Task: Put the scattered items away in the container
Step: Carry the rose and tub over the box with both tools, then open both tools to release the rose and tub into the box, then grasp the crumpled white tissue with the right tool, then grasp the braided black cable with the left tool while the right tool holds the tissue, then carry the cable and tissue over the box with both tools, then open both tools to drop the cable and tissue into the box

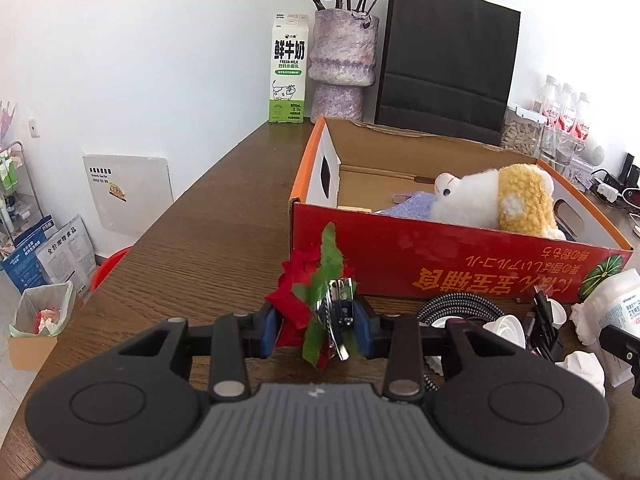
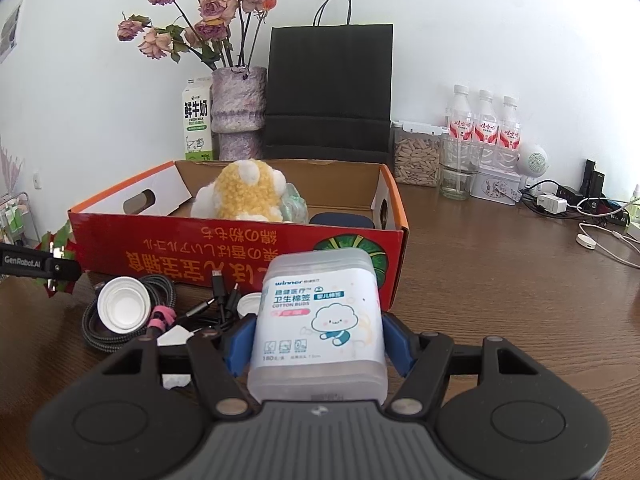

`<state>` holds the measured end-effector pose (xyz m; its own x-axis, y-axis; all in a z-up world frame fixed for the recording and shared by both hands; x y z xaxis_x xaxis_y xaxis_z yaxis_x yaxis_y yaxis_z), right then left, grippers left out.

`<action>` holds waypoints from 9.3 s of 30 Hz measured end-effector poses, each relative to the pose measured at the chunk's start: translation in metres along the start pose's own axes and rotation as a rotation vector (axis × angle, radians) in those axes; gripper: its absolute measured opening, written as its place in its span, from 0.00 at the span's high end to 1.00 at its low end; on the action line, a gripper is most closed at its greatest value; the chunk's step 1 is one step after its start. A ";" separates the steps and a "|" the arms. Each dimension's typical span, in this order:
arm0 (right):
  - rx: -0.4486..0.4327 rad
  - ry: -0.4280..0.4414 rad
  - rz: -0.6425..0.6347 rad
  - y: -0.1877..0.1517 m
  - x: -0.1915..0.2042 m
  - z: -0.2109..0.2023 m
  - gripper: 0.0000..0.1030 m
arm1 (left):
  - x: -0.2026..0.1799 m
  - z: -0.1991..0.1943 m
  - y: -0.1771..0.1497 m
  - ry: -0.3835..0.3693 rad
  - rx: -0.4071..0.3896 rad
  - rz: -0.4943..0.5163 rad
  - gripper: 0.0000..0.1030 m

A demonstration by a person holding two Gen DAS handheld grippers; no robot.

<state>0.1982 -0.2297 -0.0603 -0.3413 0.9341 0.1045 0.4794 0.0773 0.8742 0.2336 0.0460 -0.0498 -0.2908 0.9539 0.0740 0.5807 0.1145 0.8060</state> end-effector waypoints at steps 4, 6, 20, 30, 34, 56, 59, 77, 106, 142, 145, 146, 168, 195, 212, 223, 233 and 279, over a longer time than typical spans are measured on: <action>-0.015 0.003 0.003 0.002 0.000 -0.006 0.37 | 0.003 -0.007 0.001 0.000 -0.014 -0.003 0.64; -0.023 0.004 0.001 0.003 0.001 -0.009 0.37 | 0.004 -0.012 0.003 -0.001 -0.026 -0.005 0.64; -0.136 0.026 -0.026 0.046 0.007 -0.024 0.37 | -0.022 -0.037 0.041 -0.075 -0.130 -0.015 0.63; -0.185 0.023 -0.035 0.090 0.002 0.005 0.37 | -0.057 -0.014 0.075 -0.083 -0.145 -0.013 0.63; -0.183 0.007 -0.047 0.107 -0.009 0.030 0.37 | -0.068 0.008 0.091 -0.076 -0.138 -0.011 0.63; -0.111 0.003 -0.021 0.094 -0.027 0.083 0.37 | -0.078 0.060 0.088 0.000 -0.122 0.054 0.63; -0.109 0.003 -0.014 0.094 -0.029 0.084 0.36 | -0.079 0.060 0.087 0.000 -0.125 0.060 0.52; -0.174 0.012 -0.036 0.086 -0.021 0.063 0.00 | -0.079 0.043 0.078 0.006 -0.190 0.071 0.00; -0.074 0.102 -0.119 0.029 0.036 0.000 0.00 | -0.028 -0.014 0.031 0.029 -0.195 0.058 0.00; 0.043 0.156 -0.002 0.001 0.028 -0.018 0.78 | -0.068 -0.016 -0.037 -0.195 0.013 0.335 0.00; 0.038 0.152 0.006 0.002 0.023 -0.018 0.78 | -0.073 -0.014 -0.035 -0.196 0.008 0.345 0.00; 0.038 0.151 0.009 0.002 0.022 -0.018 0.78 | -0.075 -0.013 -0.034 -0.198 0.006 0.346 0.00; 0.021 0.152 0.013 0.003 0.020 -0.019 0.78 | -0.060 -0.066 0.004 -0.196 -0.226 0.292 0.65; 0.017 0.143 0.022 0.000 0.013 -0.020 0.78 | -0.096 -0.009 -0.018 -0.244 0.038 0.271 0.00; 0.000 0.143 0.022 0.002 0.011 -0.024 0.77 | -0.084 -0.018 -0.019 -0.221 0.022 0.234 0.11; -0.051 0.151 0.004 0.015 0.016 -0.033 0.78 | -0.075 -0.056 -0.004 -0.246 -0.118 0.217 0.12; -0.181 0.153 -0.037 0.073 0.023 -0.031 0.78 | -0.067 -0.073 0.058 -0.228 -0.274 0.105 0.11; -0.187 0.050 -0.024 0.093 -0.002 0.068 0.04 | -0.081 0.044 0.085 -0.025 -0.193 0.020 0.00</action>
<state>0.2981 -0.2004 -0.0115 -0.3928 0.9139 0.1025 0.3138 0.0285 0.9490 0.3401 -0.0088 -0.0128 -0.2602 0.9624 0.0785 0.4291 0.0424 0.9022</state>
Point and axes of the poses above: each gripper's, at about its wrist camera, not at the fingertips, and z roughly the way its jaws point, x to its left, y to its top, the point moved 5 cm from there along z, roughly the way its jaws point, and after that the axes turned 13 degrees about y, right-handed, at the moved point
